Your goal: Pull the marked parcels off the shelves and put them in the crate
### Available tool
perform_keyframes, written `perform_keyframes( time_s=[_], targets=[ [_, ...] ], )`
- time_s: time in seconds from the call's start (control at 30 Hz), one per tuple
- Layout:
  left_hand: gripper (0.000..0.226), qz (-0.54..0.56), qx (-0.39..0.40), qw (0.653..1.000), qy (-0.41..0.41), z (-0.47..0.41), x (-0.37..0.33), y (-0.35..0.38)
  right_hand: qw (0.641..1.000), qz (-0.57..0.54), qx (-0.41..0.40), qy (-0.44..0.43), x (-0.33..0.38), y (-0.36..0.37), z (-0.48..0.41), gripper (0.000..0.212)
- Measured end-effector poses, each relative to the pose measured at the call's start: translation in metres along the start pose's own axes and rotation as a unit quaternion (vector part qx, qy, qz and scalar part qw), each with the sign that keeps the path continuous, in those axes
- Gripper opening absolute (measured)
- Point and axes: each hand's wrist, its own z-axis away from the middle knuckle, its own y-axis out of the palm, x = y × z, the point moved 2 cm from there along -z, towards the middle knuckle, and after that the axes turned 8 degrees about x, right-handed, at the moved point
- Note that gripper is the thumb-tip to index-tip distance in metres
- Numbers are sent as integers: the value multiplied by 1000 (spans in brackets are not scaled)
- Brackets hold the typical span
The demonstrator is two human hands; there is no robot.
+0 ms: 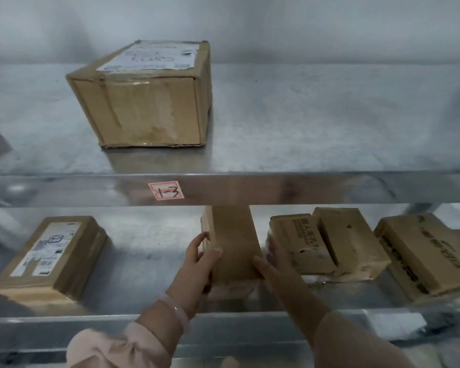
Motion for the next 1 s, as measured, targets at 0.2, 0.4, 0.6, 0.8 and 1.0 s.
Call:
perform_keyframes(
  time_s=[0.2,0.4,0.6,0.8,1.0],
  targets=[
    [34,115,-21,993,-15,14,9,7,992,-47,115,6,9,10,8,58],
    [32,-64,-97,991,63,12,3,-5,992,91,46,-72,15,14,21,51],
    [66,-57,-32,997,51,23,0,3,934,334,-26,-127,13,17,18,48],
    [51,5,-49,998,27,23,1,-6,962,240,-33,-124,9,14,13,44],
    [40,22,-31,998,45,37,6,-10,990,8,105,-99,16,26,5,55]
  ],
)
